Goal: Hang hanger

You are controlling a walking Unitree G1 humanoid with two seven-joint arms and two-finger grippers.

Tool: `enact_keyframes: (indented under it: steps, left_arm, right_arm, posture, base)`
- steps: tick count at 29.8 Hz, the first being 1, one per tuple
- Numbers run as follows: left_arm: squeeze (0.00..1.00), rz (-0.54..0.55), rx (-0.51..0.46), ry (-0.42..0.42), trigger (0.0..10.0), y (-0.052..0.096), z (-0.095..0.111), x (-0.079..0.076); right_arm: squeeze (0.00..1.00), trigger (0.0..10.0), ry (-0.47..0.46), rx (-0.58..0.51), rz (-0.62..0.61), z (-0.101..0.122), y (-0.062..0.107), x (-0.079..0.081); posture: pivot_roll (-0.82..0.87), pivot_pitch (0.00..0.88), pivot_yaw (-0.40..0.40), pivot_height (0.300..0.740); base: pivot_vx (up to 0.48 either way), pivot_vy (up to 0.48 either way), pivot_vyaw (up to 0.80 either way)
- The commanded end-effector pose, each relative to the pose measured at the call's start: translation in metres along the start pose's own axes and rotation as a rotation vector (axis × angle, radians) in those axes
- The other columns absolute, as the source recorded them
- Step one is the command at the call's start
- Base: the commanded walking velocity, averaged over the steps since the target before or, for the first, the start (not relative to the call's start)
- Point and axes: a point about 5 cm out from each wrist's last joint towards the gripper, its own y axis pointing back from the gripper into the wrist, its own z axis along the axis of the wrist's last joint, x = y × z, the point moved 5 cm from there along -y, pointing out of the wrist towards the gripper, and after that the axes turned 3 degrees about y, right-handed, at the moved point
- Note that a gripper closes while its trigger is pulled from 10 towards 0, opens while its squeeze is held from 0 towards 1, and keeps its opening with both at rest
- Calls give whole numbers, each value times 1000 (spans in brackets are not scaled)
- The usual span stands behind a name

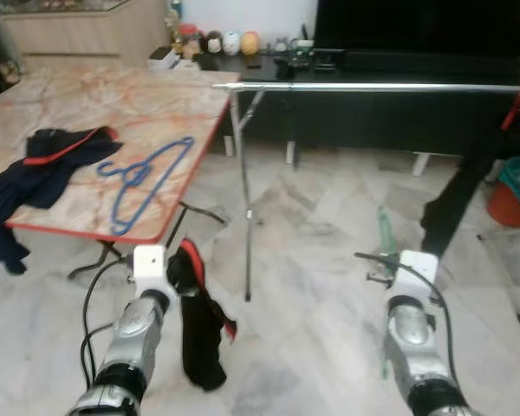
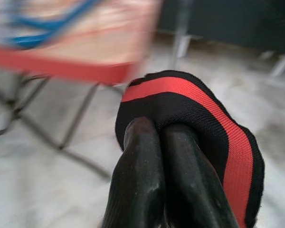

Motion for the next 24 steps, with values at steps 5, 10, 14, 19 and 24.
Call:
enact_keyframes:
  steps: [5, 10, 14, 19, 24]
  left_arm:
    - [0, -6, -36, 0, 10000, -3, 10, -4]
    - [0, -16, -42, -9, 10000, -1, 10, -5]
    - [0, -20, -53, -9, 10000, 1, 12, -6]
    - [0, -24, -57, -12, 10000, 2, 14, -6]
    - [0, -38, -63, -18, 10000, 1, 16, -11]
  right_arm:
    - [0, 10000, 5, 5, 3, -1, 1, 1]
    - [0, 10000, 7, 6, 7, -1, 0, 3]
    - [0, 10000, 5, 3, 4, -1, 0, 3]
    - [0, 10000, 7, 7, 7, -1, 0, 5]
    - [0, 10000, 5, 10, 6, -3, 1, 5]
  posture:
    - [60, 15, 46, 740]
    - [63, 22, 45, 740]
    - [66, 24, 44, 740]
    - [67, 20, 44, 740]
    - [68, 11, 44, 740]
  base:
    - [0, 363, 0]
    - [0, 363, 0]
    - [0, 361, 0]
    - [0, 362, 0]
    - [0, 360, 0]
